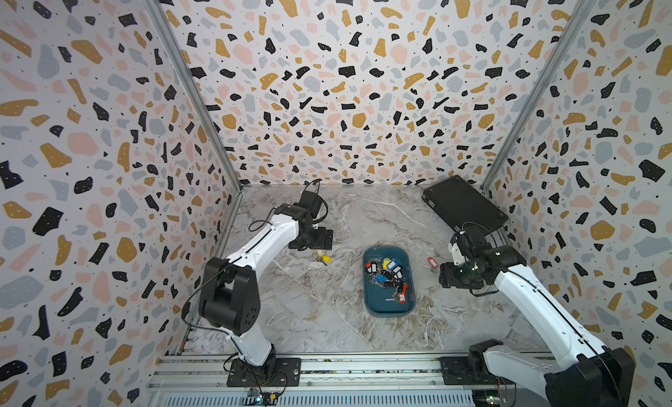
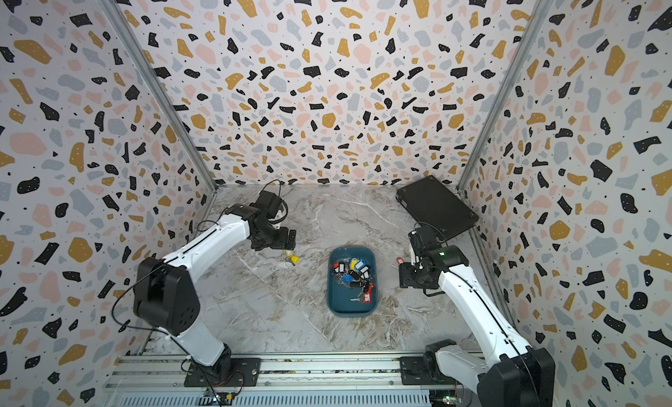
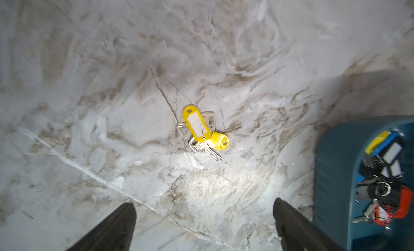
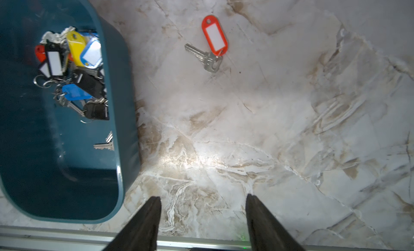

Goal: Take the keys out of the storage box
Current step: Place the key at the center of the board, then pick up the key from the storage box.

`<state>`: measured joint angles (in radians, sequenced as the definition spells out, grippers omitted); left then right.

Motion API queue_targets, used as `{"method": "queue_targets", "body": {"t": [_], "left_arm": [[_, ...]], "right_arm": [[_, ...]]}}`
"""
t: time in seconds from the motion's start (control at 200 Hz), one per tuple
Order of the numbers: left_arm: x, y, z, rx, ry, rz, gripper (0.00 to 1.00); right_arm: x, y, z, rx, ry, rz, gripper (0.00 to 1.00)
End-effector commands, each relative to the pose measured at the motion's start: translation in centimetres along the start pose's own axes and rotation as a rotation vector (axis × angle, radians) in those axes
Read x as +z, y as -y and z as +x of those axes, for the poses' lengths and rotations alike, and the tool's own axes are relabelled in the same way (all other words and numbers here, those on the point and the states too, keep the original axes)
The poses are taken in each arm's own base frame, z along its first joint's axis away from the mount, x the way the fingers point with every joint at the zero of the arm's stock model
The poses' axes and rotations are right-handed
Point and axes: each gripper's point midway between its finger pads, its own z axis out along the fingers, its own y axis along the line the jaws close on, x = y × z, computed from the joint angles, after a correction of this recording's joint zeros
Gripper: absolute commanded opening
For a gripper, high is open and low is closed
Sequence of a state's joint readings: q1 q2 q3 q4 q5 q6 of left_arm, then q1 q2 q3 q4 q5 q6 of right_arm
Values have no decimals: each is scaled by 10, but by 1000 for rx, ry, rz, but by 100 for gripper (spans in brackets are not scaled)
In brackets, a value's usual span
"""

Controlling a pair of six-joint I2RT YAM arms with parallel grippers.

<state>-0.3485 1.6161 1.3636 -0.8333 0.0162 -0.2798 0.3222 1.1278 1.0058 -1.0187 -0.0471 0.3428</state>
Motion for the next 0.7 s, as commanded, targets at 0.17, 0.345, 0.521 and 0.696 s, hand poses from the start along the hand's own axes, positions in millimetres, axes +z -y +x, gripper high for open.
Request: {"method": "queue_targets", "body": {"t": [0.17, 0.345, 0.521, 0.696], "left_arm": [[-14, 11, -2, 45, 143, 88, 97], [-4, 17, 4, 42, 74, 122, 87], [-11, 20, 2, 42, 107, 138, 84], [-15, 21, 1, 42, 123, 149, 84]], "right_arm": [[-8, -47, -10, -84, -28, -89, 52], [8, -79, -6, -128, -75, -96, 52], [28, -107, -5, -146, -115, -110, 51], [50, -130, -3, -170, -144, -112, 47]]}}
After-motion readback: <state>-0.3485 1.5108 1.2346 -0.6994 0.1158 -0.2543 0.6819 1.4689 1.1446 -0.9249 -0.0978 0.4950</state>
